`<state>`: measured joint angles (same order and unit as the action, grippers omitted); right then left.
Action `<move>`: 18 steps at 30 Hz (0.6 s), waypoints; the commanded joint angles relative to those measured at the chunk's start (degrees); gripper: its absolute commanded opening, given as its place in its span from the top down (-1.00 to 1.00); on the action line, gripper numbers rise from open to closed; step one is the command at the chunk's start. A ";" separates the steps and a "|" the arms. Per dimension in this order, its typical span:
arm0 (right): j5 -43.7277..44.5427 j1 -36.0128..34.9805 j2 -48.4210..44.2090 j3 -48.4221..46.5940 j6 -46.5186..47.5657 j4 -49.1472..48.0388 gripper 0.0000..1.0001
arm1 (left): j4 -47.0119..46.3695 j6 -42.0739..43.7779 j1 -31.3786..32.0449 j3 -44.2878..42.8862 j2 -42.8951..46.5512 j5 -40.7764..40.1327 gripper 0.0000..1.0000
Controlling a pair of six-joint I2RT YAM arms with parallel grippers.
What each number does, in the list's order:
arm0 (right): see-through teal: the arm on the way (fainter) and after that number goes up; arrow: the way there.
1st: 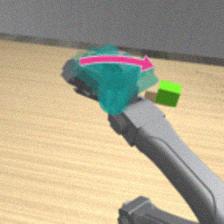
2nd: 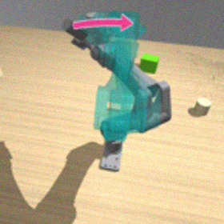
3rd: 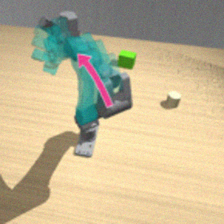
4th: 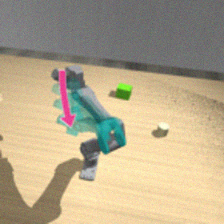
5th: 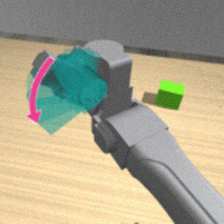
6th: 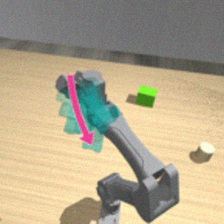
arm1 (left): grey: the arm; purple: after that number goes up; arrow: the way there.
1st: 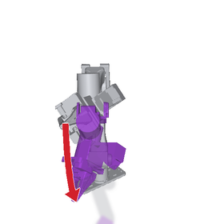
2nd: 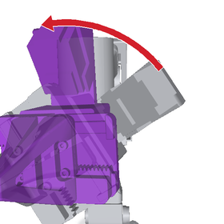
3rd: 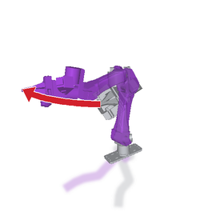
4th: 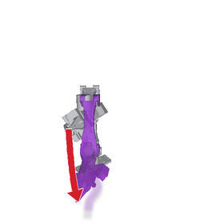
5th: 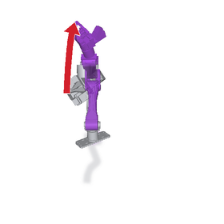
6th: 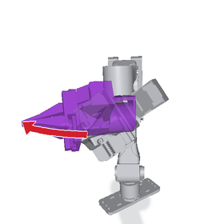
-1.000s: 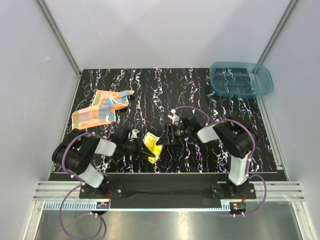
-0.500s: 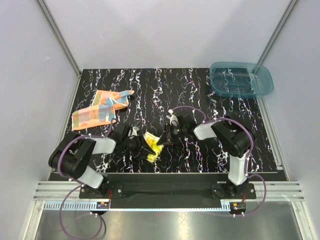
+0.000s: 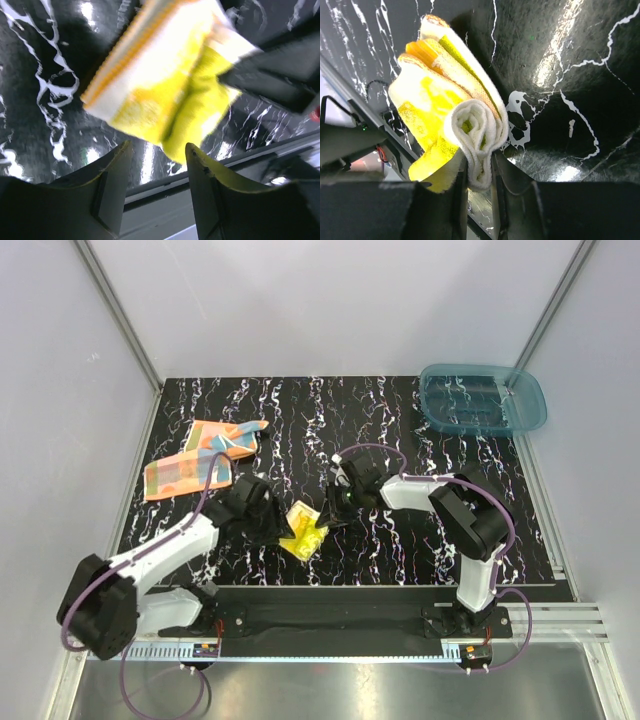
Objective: Roll the towels
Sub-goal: Roll the towel
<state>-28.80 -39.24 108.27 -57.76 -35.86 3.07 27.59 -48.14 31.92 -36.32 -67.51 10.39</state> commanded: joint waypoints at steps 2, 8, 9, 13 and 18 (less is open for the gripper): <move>7.00 -1.27 -0.08 -1.74 1.84 9.41 0.66 | 6.59 2.96 9.71 -5.95 5.19 -19.07 -0.07; 7.26 -1.71 1.15 -4.03 1.67 12.13 0.66 | 7.03 5.69 21.15 -12.10 1.60 -30.33 -0.08; 7.18 -1.71 1.33 -4.38 1.75 12.48 0.66 | 7.12 6.30 24.38 -12.90 0.54 -32.87 -0.09; 7.26 -1.71 1.42 -4.82 1.84 13.10 0.66 | 7.82 6.83 30.30 -16.94 -7.87 -36.84 -0.09; 7.53 -1.80 1.51 -5.08 2.28 13.72 0.66 | 8.44 6.48 34.26 -22.04 -16.24 -38.25 -0.09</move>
<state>-25.04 -40.42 108.44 -62.26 -35.75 12.43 35.24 -42.28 64.60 -54.54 -80.99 -22.52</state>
